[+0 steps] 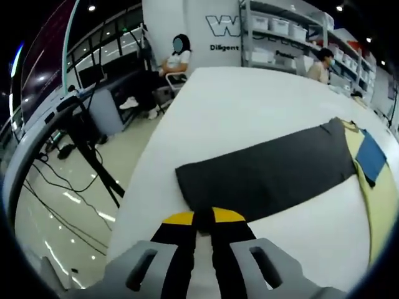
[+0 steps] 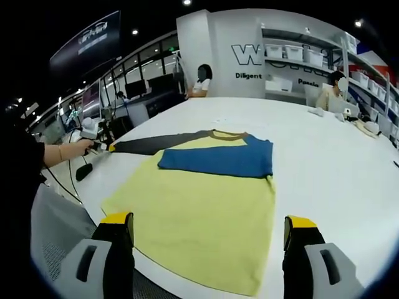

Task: Fold the garment on the visible template until the final outline fits inside the template.

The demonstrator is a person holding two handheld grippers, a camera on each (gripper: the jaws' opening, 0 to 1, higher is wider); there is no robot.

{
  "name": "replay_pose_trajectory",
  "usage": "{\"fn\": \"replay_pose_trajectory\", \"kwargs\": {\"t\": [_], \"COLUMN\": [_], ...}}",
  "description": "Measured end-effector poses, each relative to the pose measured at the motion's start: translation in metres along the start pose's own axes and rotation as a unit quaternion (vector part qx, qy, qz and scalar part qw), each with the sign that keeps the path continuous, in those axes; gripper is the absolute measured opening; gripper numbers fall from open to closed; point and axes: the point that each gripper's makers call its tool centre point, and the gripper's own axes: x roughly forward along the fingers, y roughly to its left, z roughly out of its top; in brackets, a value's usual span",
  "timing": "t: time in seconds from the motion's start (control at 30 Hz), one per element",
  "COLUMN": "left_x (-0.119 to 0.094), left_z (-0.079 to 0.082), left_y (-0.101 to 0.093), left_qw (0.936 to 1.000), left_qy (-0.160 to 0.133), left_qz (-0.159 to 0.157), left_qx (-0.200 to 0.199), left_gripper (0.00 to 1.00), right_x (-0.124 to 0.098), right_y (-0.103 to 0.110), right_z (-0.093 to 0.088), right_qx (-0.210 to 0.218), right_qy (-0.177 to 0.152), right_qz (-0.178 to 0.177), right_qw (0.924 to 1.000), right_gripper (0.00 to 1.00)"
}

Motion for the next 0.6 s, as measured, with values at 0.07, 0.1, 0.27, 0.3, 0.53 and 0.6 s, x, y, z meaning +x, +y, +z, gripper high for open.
{"fn": "replay_pose_trajectory", "kwargs": {"t": [0.07,0.1,0.27,0.3,0.53,0.6], "left_x": [0.000,0.000,-0.001,-0.001,0.003,0.000], "left_z": [0.001,0.001,0.003,0.005,0.023,0.030], "left_y": [-0.001,0.000,-0.002,-0.004,-0.020,-0.027], "left_qw": [1.0000,0.9999,1.0000,1.0000,0.9984,0.9978], "left_qy": [-0.003,-0.003,-0.001,-0.003,-0.011,-0.017], "left_qz": [-0.001,0.002,-0.003,-0.008,-0.037,-0.042], "left_qx": [0.008,0.015,0.007,0.005,0.041,0.049], "left_gripper": [0.01,0.01,0.00,0.00,0.00,0.00], "right_x": [0.000,0.000,-0.003,-0.003,-0.003,-0.001], "right_y": [0.000,0.000,-0.001,-0.002,-0.001,0.000], "right_z": [0.001,0.002,0.003,0.003,0.001,0.001], "right_qx": [0.000,0.000,-0.003,-0.004,-0.006,-0.005], "right_qy": [-0.001,-0.002,-0.002,-0.002,0.000,-0.001], "right_qz": [-0.001,-0.001,0.001,0.000,0.001,0.004], "right_qw": [1.0000,1.0000,1.0000,1.0000,1.0000,1.0000], "right_gripper": [0.99,0.99,0.99,0.99,0.99,0.99]}}
